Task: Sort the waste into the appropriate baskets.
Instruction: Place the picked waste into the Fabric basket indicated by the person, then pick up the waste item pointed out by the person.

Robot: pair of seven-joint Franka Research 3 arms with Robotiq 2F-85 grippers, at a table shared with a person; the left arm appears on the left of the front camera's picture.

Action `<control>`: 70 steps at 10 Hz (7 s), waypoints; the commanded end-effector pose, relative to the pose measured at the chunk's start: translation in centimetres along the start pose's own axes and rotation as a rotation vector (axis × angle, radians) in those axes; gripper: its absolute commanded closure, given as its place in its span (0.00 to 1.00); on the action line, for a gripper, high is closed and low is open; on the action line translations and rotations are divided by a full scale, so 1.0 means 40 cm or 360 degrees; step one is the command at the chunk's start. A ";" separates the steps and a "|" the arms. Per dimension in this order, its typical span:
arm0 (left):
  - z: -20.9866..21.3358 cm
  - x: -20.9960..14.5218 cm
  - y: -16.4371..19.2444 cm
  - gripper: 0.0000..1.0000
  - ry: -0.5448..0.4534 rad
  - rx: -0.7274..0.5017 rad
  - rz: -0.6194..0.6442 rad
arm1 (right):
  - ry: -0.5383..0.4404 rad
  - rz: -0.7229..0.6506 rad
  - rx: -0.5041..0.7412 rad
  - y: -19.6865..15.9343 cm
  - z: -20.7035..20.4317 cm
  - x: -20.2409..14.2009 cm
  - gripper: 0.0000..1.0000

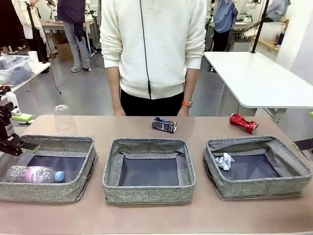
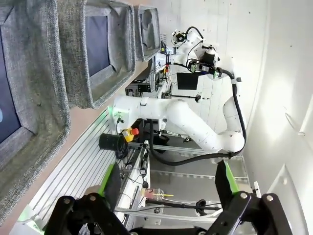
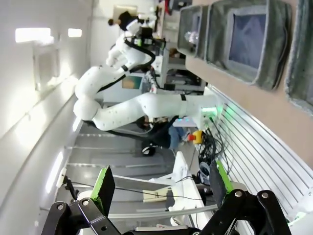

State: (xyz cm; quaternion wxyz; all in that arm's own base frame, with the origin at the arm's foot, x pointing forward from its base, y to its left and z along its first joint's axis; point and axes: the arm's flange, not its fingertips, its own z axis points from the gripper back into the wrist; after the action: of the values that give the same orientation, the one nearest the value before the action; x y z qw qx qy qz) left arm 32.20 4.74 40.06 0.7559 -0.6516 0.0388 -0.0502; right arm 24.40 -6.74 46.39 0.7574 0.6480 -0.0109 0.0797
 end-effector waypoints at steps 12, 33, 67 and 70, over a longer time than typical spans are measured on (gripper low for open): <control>0.000 -0.004 0.005 0.00 0.0010 0.0022 0.0005 | -0.0015 -0.0031 0.0023 0.029 0.002 0.000 0.00; 0.000 -0.004 0.005 0.00 0.0010 0.0022 0.0005 | -0.0187 0.0421 -0.1882 -0.005 -0.045 0.481 0.00; 0.000 -0.004 0.005 0.00 0.0010 0.0022 0.0005 | 0.0114 0.0364 -0.1675 -0.430 0.030 0.938 1.00; 0.000 -0.004 0.005 0.00 0.0010 0.0022 0.0005 | -0.0469 -0.0327 -0.1800 -0.097 -0.054 0.723 1.00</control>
State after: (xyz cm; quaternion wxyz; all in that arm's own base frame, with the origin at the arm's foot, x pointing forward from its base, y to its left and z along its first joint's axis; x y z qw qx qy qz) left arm 32.27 4.73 39.85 0.7566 -0.6507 0.0416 -0.0489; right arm 58.73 -4.85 42.87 0.9786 0.1800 -0.0996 -0.0060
